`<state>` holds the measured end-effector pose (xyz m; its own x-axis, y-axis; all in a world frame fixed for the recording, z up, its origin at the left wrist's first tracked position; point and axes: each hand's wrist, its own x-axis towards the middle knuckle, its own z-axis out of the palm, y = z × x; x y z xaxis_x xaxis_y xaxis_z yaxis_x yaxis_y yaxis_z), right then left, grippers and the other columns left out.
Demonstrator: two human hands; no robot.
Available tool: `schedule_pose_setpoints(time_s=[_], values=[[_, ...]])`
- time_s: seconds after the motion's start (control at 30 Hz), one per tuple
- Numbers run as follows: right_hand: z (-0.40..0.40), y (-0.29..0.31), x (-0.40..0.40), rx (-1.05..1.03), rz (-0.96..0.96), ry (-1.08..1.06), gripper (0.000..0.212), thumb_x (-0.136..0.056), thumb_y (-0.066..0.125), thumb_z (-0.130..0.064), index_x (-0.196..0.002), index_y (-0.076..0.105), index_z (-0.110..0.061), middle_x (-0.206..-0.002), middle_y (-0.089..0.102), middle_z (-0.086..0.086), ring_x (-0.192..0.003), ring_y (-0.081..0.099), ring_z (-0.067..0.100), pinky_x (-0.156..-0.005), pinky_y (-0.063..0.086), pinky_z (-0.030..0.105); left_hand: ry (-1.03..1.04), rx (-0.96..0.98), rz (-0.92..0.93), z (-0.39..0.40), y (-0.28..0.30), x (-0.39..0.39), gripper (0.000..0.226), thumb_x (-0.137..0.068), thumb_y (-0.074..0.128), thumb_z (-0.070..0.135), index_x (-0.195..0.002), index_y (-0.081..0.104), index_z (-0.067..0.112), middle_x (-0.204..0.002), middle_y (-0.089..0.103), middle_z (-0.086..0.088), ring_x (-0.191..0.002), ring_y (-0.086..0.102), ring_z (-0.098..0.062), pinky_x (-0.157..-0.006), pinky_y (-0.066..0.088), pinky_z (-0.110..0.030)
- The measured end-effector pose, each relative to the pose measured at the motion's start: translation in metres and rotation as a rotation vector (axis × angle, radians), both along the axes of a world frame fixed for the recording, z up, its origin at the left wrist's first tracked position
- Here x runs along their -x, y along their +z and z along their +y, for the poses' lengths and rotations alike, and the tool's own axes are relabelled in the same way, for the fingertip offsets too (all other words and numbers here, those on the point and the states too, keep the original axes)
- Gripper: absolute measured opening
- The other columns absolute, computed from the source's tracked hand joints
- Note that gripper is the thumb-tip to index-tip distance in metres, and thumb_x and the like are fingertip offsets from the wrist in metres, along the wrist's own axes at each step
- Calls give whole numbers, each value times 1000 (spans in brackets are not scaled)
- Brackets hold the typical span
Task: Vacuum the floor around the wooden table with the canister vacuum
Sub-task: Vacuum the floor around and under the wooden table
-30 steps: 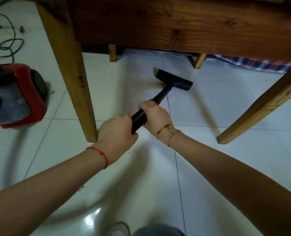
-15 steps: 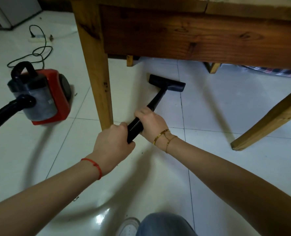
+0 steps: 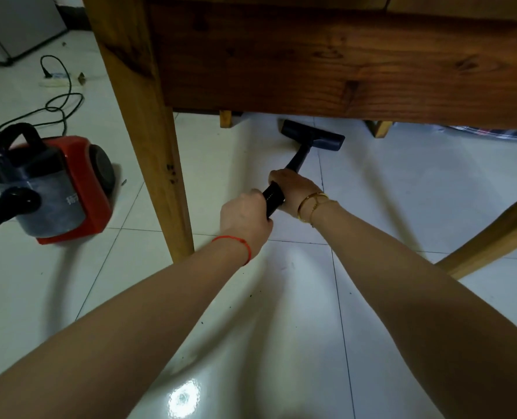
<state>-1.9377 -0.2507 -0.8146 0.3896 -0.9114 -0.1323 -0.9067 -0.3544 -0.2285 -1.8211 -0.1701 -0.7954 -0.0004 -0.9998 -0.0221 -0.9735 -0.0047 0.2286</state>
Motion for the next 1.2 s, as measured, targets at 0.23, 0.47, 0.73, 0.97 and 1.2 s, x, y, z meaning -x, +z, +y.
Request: schedule_pose_setpoints(time_s=[0.23, 0.47, 0.73, 0.97, 1.2], values=[[3, 2, 10, 10, 12, 59, 32, -86, 63, -18, -111, 48, -5, -122, 50, 15, -129, 40, 31, -97, 44, 43, -39, 10, -23, -2, 1, 0, 28, -87, 57, 22, -112, 52, 9, -95, 63, -7, -72, 54, -24, -60, 37, -29], [51, 5, -2, 243, -8, 173, 31, -81, 67, -28, -98, 53, -6, -95, 60, 10, -83, 59, 29, -62, 46, 32, -116, 15, -64, 43, 15, -34, 22, -86, 55, 24, -105, 50, 16, -74, 49, 1, -60, 49, -20, -48, 32, -25], [105, 23, -20, 397, -19, 135, 32, -80, 66, -34, -92, 56, -5, -88, 65, 11, -75, 62, 29, -54, 35, 28, -161, 37, -121, 87, 43, -62, 19, -84, 56, 28, -100, 48, 23, -64, 45, 7, -54, 49, -15, -41, 30, -23], [138, 35, -24, 444, 25, 42, 37, -75, 71, -38, -87, 58, -5, -78, 66, 10, -66, 65, 29, -51, 37, 28, -225, 53, -143, 105, 62, -72, 17, -84, 57, 32, -98, 47, 30, -63, 49, 9, -52, 50, -9, -41, 29, -20], [145, 38, 12, 392, 71, -113, 33, -84, 62, -36, -98, 54, -8, -90, 66, 10, -77, 65, 29, -57, 39, 30, -303, 46, -98, 94, 60, -36, 20, -82, 56, 28, -102, 51, 27, -66, 49, 9, -56, 52, -15, -42, 31, -21]])
